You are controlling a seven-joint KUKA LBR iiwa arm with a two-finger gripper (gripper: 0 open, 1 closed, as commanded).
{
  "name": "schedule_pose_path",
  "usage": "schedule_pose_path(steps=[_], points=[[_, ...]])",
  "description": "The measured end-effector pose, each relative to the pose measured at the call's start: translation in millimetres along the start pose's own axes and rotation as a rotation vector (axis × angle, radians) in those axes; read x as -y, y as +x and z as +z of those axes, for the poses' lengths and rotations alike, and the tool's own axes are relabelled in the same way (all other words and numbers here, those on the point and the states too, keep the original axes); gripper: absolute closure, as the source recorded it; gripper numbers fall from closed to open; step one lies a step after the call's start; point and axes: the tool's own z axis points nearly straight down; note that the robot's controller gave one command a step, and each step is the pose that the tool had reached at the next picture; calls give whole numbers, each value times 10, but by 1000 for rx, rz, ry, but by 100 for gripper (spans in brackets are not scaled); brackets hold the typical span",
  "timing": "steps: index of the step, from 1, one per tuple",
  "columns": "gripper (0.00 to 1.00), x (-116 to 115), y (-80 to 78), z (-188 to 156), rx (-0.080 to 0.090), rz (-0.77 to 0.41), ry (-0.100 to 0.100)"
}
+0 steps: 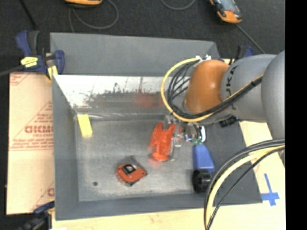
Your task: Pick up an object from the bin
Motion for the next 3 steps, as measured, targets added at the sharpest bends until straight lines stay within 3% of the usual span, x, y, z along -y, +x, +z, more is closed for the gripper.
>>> schedule_pose_path(steps=[1,2,3], points=[[100,-61,171,88,-1,18,2],[100,-61,171,88,-1,18,2],[100,426,215,-1431,0,-46,3]])
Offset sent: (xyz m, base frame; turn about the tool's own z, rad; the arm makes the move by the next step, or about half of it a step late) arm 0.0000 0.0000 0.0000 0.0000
